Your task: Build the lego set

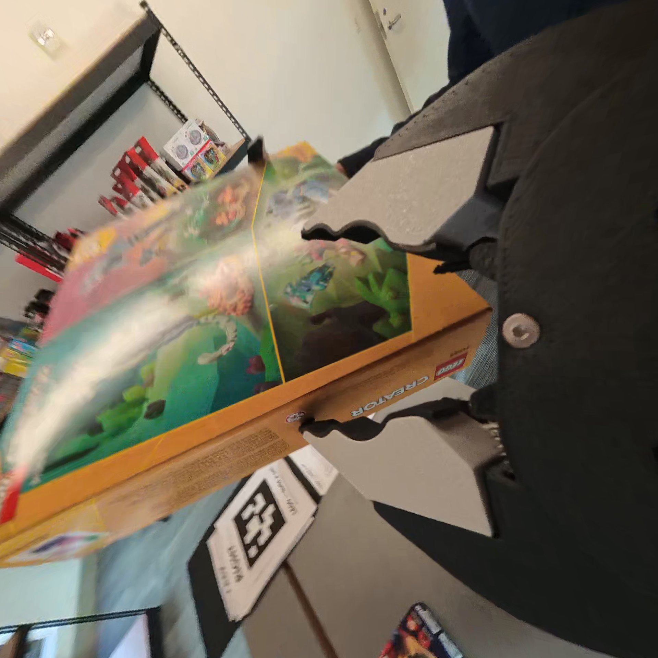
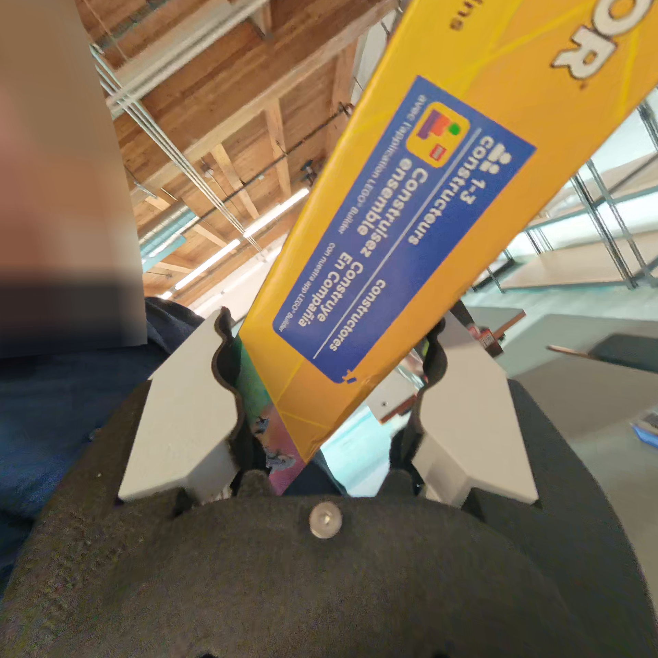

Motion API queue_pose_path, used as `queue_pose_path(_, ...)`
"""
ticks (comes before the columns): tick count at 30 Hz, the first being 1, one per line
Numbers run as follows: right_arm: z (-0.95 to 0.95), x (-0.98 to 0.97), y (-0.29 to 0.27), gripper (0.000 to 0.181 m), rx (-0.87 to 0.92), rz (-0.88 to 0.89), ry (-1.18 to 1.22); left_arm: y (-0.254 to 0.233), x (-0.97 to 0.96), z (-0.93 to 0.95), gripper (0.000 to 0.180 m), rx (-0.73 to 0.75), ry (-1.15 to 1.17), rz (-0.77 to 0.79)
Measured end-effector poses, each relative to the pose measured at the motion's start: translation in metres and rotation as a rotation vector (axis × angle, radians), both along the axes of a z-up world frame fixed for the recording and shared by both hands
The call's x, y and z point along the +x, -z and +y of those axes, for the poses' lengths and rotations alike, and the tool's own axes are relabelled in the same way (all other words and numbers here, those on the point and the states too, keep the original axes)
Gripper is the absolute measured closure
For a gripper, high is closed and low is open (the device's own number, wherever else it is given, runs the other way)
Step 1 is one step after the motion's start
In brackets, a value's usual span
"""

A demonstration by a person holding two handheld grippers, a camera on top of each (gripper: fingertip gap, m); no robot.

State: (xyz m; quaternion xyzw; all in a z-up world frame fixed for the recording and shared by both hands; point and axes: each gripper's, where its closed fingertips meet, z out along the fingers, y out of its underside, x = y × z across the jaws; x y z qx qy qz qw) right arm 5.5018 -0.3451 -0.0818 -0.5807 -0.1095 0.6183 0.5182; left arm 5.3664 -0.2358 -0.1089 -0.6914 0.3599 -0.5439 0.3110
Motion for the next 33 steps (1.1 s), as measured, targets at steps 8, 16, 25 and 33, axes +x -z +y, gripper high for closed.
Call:
queue_pose_path(8, 0.01, 0.005, 0.091, 0.091, -0.117, 0.161, -0.118, 0.195, 0.023, -0.008, 0.098, -0.471, 0.016, -0.023)
queue_pose_path(16, 0.035, -0.008, 0.219, 0.095, -0.343, 0.286, -0.144, 0.329, -0.005, -0.014, 0.099, -0.757, -0.066, 0.052)
queue_pose_path(25, 0.059, -0.021, 0.358, 0.103, -0.641, 0.273, -0.075, 0.448, -0.048, -0.042, 0.086, -0.9, -0.14, 0.304)
queue_pose_path(33, 0.052, -0.029, 0.463, 0.087, -0.992, -0.166, -0.022, 0.48, -0.069, -0.048, 0.087, -0.884, -0.111, 0.406)
